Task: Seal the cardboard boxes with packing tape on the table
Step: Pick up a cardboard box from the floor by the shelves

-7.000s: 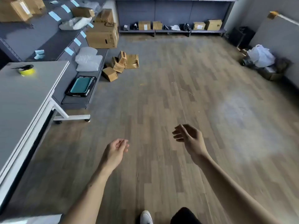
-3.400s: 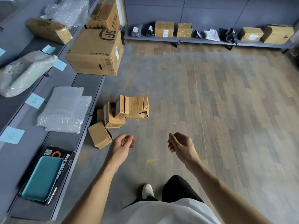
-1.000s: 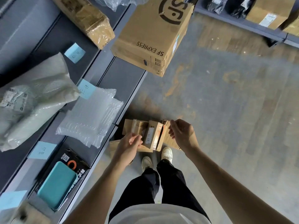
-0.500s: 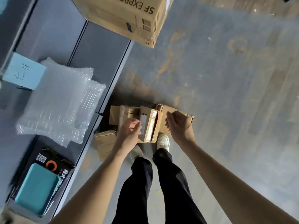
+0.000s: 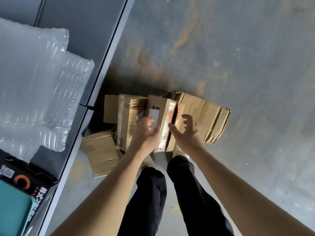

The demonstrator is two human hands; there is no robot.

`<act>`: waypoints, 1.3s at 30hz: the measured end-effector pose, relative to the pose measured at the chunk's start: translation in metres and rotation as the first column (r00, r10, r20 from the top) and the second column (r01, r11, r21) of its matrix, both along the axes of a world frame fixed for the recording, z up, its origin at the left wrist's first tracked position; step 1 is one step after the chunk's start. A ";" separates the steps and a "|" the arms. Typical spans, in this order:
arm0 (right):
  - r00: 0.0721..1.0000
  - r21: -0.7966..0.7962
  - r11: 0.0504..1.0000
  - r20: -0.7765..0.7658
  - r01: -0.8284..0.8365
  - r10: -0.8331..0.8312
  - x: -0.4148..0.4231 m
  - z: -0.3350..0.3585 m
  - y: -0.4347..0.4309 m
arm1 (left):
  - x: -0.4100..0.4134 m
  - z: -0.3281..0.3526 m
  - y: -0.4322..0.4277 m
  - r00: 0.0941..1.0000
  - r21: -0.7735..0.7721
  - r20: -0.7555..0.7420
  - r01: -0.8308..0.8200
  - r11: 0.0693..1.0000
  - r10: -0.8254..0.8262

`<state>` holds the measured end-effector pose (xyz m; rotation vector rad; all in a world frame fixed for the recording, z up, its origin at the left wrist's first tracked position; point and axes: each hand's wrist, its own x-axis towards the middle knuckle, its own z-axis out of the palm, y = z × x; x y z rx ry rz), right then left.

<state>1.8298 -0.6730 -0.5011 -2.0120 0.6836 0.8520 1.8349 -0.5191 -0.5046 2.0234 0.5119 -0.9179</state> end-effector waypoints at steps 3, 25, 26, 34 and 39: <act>0.998 -0.016 0.999 -0.054 -0.036 0.035 -0.002 -0.018 0.007 | -0.001 -0.022 0.001 0.999 0.007 0.026 0.033 0.999 -0.034; 0.995 -0.123 0.987 -0.011 0.099 -0.101 -0.005 -0.067 0.037 | 0.000 -0.038 0.031 0.990 -0.027 -0.096 -0.106 0.994 0.103; 0.995 -0.116 0.988 -0.006 0.098 -0.099 -0.005 -0.061 0.034 | 0.001 -0.034 0.031 0.989 -0.034 -0.112 -0.099 0.995 0.095; 0.999 -0.004 0.999 0.005 0.054 -0.054 0.008 0.000 0.027 | 0.008 0.005 0.027 0.958 -0.034 -0.278 -0.087 0.996 0.074; 0.999 0.058 0.998 0.031 -0.028 0.026 0.016 0.047 0.026 | 0.020 0.043 0.029 0.964 -0.054 -0.216 -0.173 0.983 0.158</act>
